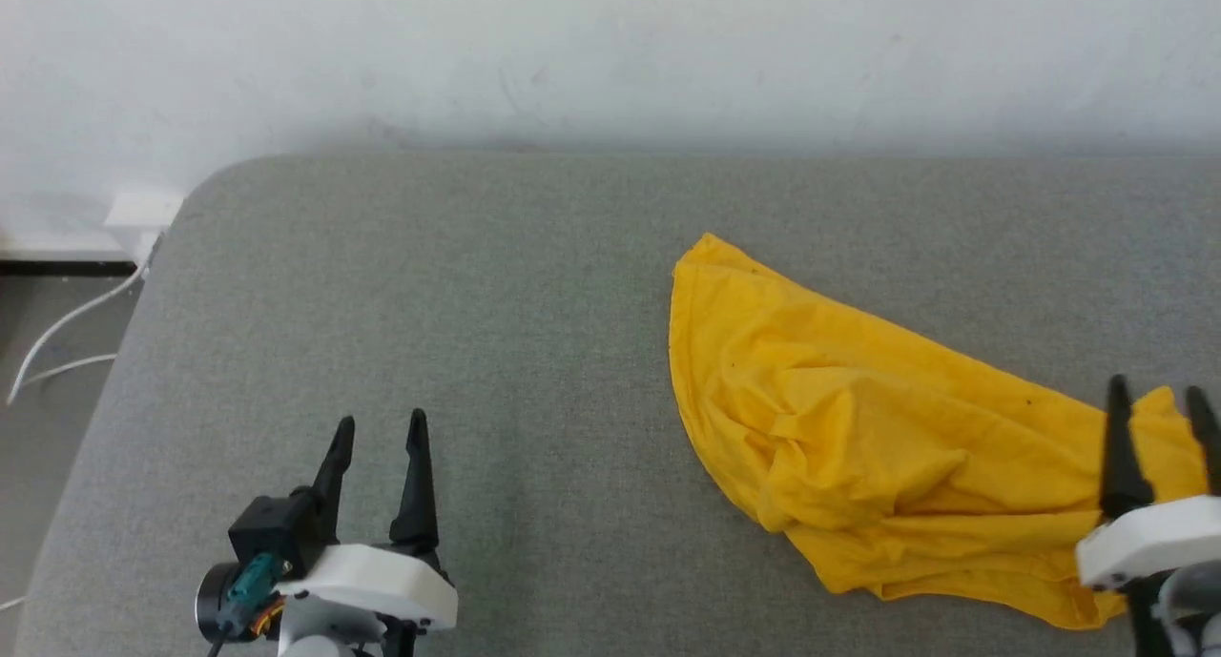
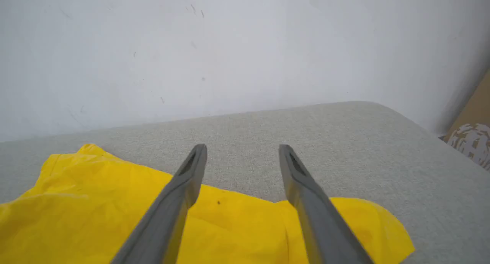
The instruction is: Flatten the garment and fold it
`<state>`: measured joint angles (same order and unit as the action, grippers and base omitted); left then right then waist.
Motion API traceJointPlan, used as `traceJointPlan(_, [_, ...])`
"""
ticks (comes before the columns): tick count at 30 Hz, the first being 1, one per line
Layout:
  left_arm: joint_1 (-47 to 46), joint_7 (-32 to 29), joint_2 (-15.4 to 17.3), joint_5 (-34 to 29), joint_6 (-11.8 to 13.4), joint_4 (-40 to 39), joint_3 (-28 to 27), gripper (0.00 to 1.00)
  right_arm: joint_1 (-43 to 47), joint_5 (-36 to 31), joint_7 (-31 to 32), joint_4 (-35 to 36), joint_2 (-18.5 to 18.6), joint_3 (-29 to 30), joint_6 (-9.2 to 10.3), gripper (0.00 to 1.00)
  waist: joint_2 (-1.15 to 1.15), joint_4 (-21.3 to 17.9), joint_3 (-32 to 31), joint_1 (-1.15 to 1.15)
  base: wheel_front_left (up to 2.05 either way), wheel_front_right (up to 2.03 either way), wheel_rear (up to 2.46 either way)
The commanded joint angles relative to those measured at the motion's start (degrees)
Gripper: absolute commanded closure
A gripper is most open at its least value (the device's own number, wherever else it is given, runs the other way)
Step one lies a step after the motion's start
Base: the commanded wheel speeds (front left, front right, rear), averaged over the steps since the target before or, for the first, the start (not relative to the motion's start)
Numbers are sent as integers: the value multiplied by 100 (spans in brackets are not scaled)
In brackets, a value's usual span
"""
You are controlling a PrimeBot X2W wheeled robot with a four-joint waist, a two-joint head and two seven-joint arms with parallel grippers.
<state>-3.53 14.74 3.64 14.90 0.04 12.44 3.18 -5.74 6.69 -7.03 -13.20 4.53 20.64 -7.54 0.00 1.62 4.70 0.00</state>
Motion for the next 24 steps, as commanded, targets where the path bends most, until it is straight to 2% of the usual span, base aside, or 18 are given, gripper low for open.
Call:
traceJointPlan(1, [100,26,5,-48,-3,32,-8,0,240,9,-69,238,-57,-233,5,0,0,-29,-195,0,0,0,0])
traceJointPlan(6, [222,-27,18,-47,13,59,49,0,898,11,34,1059,-145,-931,5,0,0,-31,-339,0,0,0,0])
traceJointPlan(14, [168,-231,29,-68,-8,-14,222,0,1652,241,266,2080,-163,-1643,5,0,0,-134,-343,0,0,0,0])
traceJointPlan(18, [-219,-470,7,-151,-209,8,621,0,1794,306,382,2396,-164,-1723,5,0,0,-170,-245,0,0,0,0])
traceJointPlan(24, [-1392,-976,-54,-99,-576,397,1557,0,1708,343,504,2710,-165,-1752,5,0,0,-270,78,0,0,0,0])
